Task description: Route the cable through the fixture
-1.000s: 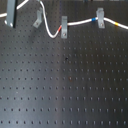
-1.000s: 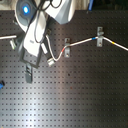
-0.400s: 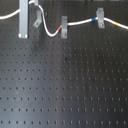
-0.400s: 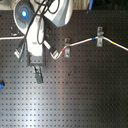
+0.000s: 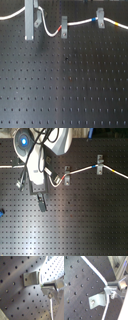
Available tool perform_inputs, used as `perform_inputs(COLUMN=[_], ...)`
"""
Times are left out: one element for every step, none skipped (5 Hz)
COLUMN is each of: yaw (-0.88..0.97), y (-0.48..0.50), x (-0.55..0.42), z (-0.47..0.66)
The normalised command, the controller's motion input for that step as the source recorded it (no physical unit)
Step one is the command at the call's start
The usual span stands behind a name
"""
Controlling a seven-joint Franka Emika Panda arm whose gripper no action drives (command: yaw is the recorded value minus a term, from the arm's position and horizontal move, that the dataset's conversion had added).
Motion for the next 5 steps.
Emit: perform_inputs(yaw=[0.00, 0.00, 0.00, 0.00, 0.00], y=[0.025, -0.046, -0.181, -0.092, -0.135], x=[-0.261, -0.218, -0.260, -0.130, -0.106], z=[0.37, 0.22, 0.22, 0.10, 0.21])
